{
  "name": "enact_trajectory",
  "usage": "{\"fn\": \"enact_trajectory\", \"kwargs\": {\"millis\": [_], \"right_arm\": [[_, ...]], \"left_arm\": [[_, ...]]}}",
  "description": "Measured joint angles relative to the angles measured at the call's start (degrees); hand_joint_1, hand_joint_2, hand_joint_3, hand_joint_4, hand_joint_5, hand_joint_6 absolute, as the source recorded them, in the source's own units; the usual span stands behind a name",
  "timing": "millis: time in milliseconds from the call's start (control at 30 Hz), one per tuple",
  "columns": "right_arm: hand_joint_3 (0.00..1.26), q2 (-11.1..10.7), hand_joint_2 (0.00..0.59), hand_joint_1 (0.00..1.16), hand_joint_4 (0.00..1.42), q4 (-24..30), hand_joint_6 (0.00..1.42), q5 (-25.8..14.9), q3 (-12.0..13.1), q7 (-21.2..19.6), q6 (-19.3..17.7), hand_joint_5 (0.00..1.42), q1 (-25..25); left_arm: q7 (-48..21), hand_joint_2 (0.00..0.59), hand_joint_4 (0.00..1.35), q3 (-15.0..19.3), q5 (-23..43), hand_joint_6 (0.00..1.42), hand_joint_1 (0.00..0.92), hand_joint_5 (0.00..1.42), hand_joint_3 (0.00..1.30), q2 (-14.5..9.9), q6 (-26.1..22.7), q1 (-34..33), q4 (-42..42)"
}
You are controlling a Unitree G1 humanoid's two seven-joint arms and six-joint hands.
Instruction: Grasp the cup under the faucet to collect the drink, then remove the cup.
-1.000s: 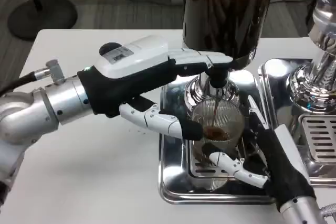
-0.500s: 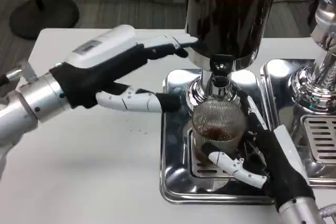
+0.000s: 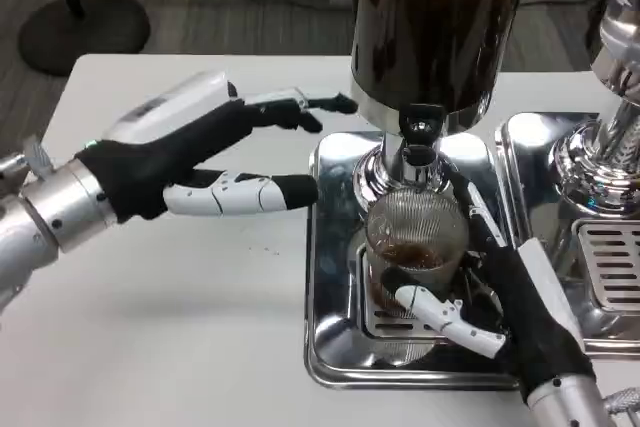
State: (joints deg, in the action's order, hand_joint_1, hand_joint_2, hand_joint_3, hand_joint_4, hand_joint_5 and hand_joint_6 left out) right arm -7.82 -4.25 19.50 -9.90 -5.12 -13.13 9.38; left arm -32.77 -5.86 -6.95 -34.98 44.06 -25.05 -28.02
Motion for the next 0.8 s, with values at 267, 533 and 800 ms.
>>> {"fn": "enact_trajectory", "kwargs": {"millis": [267,533,800], "right_arm": [[0.0,0.08,0.155,0.56,0.0,0.21,0.27,1.1,-0.06,-0.03,0.44,0.04,0.08],[0.0,0.71,0.158,0.6,0.0,0.28,0.36,1.77,-0.12,-1.18,0.55,0.15,0.21],[0.0,1.49,0.159,0.64,0.03,0.14,0.42,2.86,-1.04,-3.77,0.47,0.23,0.22]], "left_arm": [[-0.29,0.153,0.16,-1.46,0.0,0.23,0.0,0.22,0.22,1.12,0.1,0.42,-1.98],[-0.56,0.167,0.19,-1.77,-0.04,0.24,0.0,0.23,0.25,1.28,0.09,0.56,-4.19],[-1.02,0.171,0.2,-2.03,-0.57,0.24,0.0,0.22,0.25,1.26,0.02,0.57,-4.73]]}}
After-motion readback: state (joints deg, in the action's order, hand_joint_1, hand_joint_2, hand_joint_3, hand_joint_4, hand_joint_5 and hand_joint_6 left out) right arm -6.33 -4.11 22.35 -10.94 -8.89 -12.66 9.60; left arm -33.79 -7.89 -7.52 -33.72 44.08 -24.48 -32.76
